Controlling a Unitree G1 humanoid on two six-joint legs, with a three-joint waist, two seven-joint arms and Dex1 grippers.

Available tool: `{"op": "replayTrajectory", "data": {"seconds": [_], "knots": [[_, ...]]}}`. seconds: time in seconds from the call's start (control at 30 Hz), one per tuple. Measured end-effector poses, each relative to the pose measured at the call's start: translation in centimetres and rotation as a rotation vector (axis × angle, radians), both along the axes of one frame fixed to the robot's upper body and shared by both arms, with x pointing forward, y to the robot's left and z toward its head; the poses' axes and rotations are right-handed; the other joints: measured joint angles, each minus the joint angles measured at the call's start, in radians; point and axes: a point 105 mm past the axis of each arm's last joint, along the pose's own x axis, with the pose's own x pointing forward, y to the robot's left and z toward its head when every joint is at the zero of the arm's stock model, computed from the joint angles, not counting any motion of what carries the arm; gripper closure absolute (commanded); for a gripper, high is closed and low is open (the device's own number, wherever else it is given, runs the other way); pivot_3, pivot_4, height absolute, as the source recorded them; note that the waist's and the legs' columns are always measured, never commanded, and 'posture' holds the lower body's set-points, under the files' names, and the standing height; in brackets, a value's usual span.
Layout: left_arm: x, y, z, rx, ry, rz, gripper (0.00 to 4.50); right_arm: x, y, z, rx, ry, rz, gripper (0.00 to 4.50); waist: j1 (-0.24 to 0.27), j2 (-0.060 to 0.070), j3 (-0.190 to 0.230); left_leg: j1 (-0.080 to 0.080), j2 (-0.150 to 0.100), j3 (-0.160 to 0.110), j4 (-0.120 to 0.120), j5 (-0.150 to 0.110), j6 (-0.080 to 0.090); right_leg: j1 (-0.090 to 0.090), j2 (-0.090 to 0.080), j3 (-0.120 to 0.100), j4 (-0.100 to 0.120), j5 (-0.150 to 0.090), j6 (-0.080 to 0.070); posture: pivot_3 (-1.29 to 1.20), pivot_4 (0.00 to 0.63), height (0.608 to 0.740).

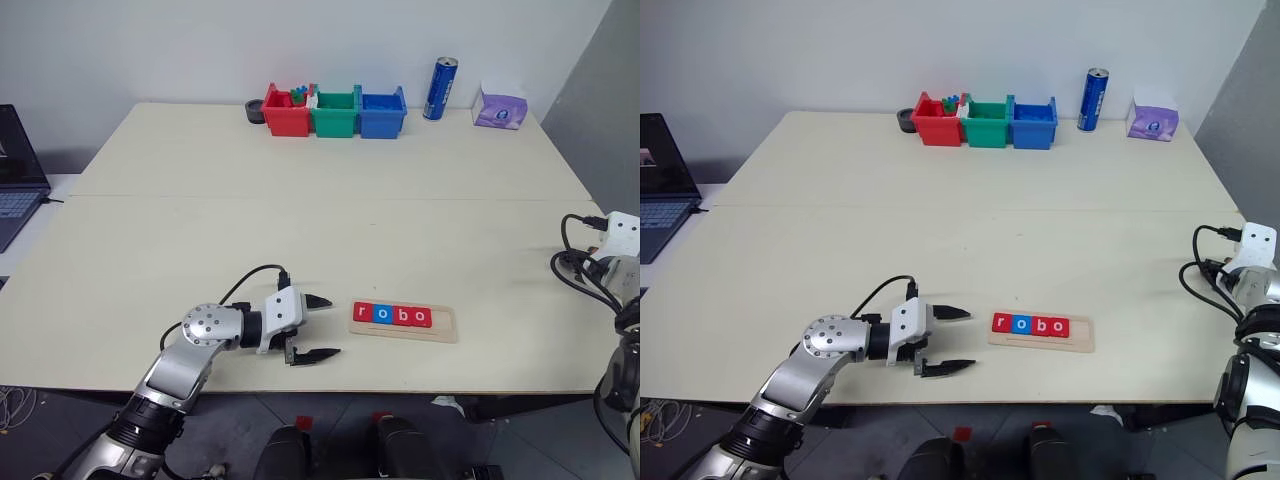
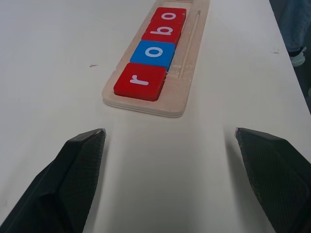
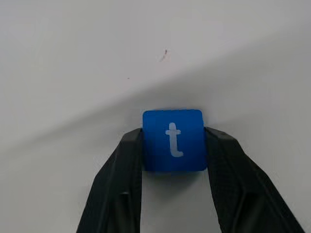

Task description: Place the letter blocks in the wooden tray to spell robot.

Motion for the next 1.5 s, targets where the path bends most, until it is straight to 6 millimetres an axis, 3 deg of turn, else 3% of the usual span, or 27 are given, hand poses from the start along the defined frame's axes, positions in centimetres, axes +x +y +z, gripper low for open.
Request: {"op": "replayTrajectory", "data": {"seconds": [0.07, 0.13, 0.3, 0.47, 0.73, 1.0, 1.03, 1.27, 1.5], "knots": [[0.0, 0.0, 0.0, 0.001, 0.001, -0.001, 0.0, -0.4, 0.8, 0.0, -0.013, 0.001, 0.03, 3.04, 0.001, 0.0, 0.0, 0.0, 0.001, -0.001, 0.0, 0.0, 0.0, 0.0, 0.0, 0.0, 0.0, 0.0, 0.0, 0.0, 0.15, 0.74], [-0.1, 0.1, -0.1, 0.005, 0.003, 0.001, 0.0, -1.0, 3.5, -0.3, -0.036, -0.019, 0.103, 3.04, 0.001, 0.001, 0.0, -0.002, 0.002, -0.005, 0.0, 0.0, 0.0, -0.001, 0.0, 0.0, 0.001, 0.0, 0.0, 0.0, 0.15, 0.74], [-0.2, 0.2, -0.2, 0.006, 0.007, 0.002, 0.0, -5.1, 13.4, -1.4, -0.019, -0.081, 0.278, 3.04, -0.002, 0.004, -0.003, -0.001, 0.004, -0.009, -0.001, 0.0, 0.0, -0.001, 0.001, -0.003, 0.002, -0.001, 0.0, 0.0, 0.15, 0.74], [-0.2, 0.2, -0.2, 0.005, 0.009, 0.004, 0.0, -9.0, 17.5, -2.8, -0.02, -0.09, 0.283, 3.04, 0.0, 0.003, -0.006, 0.0, 0.002, -0.008, -0.001, 0.0, 0.0, 0.0, 0.002, -0.002, 0.001, -0.004, 0.004, 0.0, 0.15, 0.74], [-0.2, 0.3, -0.2, 0.01, 0.009, 0.002, 0.0, -10.1, 18.4, -3.7, 0.003, -0.095, 0.232, 3.04, 0.001, -0.006, -0.012, 0.001, 0.002, -0.007, 0.0, 0.0, 0.0, 0.001, 0.001, -0.002, 0.0, -0.004, 0.004, 0.0, 0.15, 0.74], [0.1, 0.5, 0.2, -0.006, -0.01, 0.021, 0.0, -9.5, 18.6, -3.2, 0.022, -0.143, 0.24, 0.21, 0.001, -0.006, -0.012, 0.001, 0.002, -0.007, 0.0, 0.0, 0.0, 0.001, 0.001, -0.002, 0.0, -0.004, 0.004, 0.0, 0.15, 0.74], [0.2, 0.5, 0.3, -0.008, -0.013, 0.029, 0.0, -9.4, 18.5, -3.0, 0.013, -0.145, 0.247, 0.02, 0.001, -0.005, -0.012, 0.001, 0.001, -0.007, 0.0, 0.0, 0.0, 0.001, 0.0, -0.002, 0.0, -0.004, 0.005, 0.0, 0.15, 0.74], [1.0, 0.8, 0.7, -0.033, -0.035, 0.087, 0.0, -8.1, 16.1, 0.4, -0.14, -0.19, 0.346, 0.02, 0.006, -0.001, -0.009, 0.0, 0.0, -0.006, -0.001, 0.0, 0.0, 0.0, 0.001, -0.002, -0.001, -0.004, 0.005, 0.0, 0.15, 0.74], [1.2, 1.1, 1.3, -0.067, -0.037, 0.096, 0.0, -8.1, 16.2, 1.5, -0.219, -0.087, 0.849, 0.02, 0.006, 0.0, -0.007, 0.0, 0.0, -0.004, -0.001, 0.0, 0.0, 0.0, 0.001, -0.003, -0.001, -0.004, 0.005, 0.0, 0.15, 0.74]]}}
